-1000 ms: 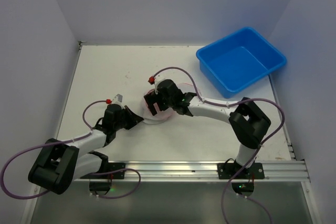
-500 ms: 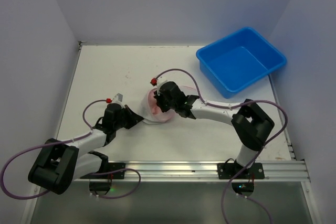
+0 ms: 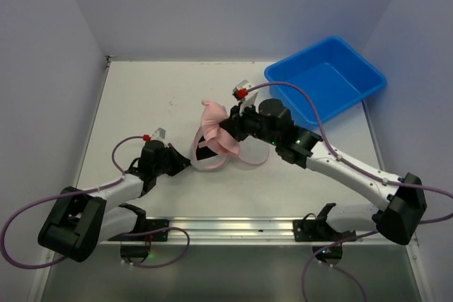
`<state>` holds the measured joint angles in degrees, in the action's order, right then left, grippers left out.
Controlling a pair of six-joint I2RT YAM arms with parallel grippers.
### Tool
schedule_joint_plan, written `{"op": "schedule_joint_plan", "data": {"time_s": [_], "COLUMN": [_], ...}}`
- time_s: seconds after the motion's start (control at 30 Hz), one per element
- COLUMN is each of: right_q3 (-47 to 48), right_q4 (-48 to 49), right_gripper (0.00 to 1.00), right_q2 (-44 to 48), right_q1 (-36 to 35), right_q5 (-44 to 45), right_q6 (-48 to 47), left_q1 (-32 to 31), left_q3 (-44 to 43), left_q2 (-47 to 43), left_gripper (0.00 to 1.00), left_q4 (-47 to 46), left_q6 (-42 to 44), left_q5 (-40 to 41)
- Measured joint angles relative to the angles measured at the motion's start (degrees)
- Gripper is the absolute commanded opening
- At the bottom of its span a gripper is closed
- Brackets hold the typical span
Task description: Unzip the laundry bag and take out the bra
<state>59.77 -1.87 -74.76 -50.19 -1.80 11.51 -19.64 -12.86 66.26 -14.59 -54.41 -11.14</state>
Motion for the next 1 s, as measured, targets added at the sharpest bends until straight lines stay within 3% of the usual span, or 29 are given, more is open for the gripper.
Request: {"op": "schedule_joint_plan", "data": {"time_s": [0.27, 0.53, 0.73, 1.0], "right_q3": [6.51, 22.95, 32.57, 41.38], "right_q4": [-4.92, -7.45, -6.82, -7.89], "right_gripper": [0.00, 0.00, 0.00, 0.00], "right_q2": [9.18, 8.13, -2.36, -30.10], "right_q1": [15.10, 33.16, 44.85, 53.96], "right_q5": [-4.63, -1.03, 2.67, 7.41], "right_q6": [1.70, 1.20, 1.75, 6.01], "left_q1": [0.00, 0.00, 0.00, 0.00], "left_q3": [-0.20, -0.22, -0.22, -0.07], "left_q2": [0.00, 0.13, 0.17, 0.37], "left_gripper": [0.00, 0.00, 0.00, 0.00], "left_q4": [0.37, 0.37, 0.35, -0.04], "left_q6": [0.09, 0.17, 0.20, 0.22], "left_q5": [0.04, 0.00, -0.02, -0.42]}}
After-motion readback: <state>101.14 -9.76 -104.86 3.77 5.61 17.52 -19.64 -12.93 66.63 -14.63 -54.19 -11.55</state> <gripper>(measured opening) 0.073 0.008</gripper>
